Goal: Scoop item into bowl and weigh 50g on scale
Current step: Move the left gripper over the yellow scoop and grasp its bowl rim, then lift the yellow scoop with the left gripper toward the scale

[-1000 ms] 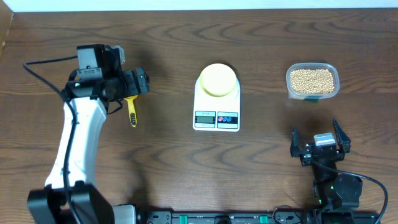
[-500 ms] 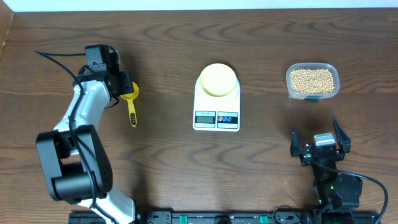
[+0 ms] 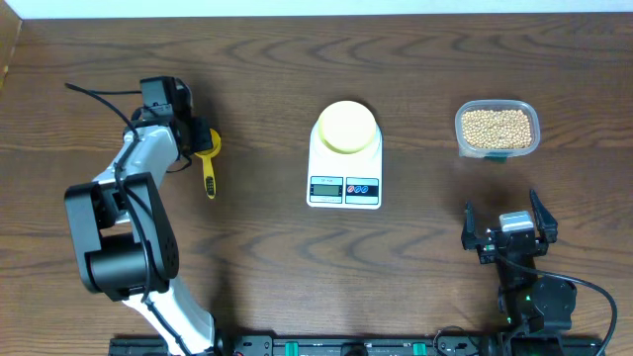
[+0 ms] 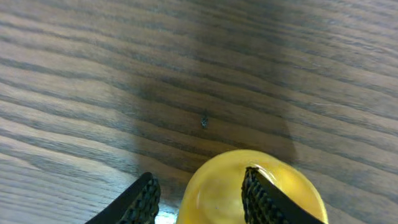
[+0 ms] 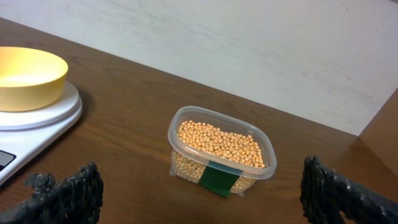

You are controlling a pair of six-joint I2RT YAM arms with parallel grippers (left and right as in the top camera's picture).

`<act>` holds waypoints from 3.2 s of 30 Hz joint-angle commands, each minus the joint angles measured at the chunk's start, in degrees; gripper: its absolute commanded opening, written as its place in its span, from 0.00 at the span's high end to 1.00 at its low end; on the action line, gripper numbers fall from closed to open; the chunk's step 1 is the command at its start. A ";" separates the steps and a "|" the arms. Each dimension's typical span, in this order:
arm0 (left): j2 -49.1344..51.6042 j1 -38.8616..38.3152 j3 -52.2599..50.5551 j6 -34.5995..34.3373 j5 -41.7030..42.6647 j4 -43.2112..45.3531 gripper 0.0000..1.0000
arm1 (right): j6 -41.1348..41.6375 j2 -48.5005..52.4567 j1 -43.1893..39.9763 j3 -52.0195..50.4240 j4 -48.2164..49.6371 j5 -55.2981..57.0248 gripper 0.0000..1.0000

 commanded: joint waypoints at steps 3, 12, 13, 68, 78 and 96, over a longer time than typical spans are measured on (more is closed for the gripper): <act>0.68 0.02 0.74 -0.26 -0.74 -1.20 0.59 | -0.22 -0.33 0.55 -0.13 -0.22 0.15 0.01; 0.76 0.02 -0.72 -0.28 -0.74 -3.54 0.66 | -0.24 -0.33 0.55 -0.13 -0.22 0.15 0.01; 0.87 0.02 -1.18 -0.28 -0.74 -3.61 0.66 | -0.22 -0.33 0.55 -0.13 -0.22 0.15 0.01; -43.36 -1.79 -2.05 -75.73 11.32 -31.17 0.92 | -0.20 -0.33 0.57 -0.13 6.34 -19.54 0.01; -36.70 -7.08 -2.08 -76.39 12.41 -25.94 0.92 | 19.56 0.15 0.59 -0.13 15.19 -43.85 0.01; -36.22 -15.82 -2.05 -90.71 12.39 -11.15 0.92 | 39.28 44.00 0.61 28.65 25.77 -55.89 0.01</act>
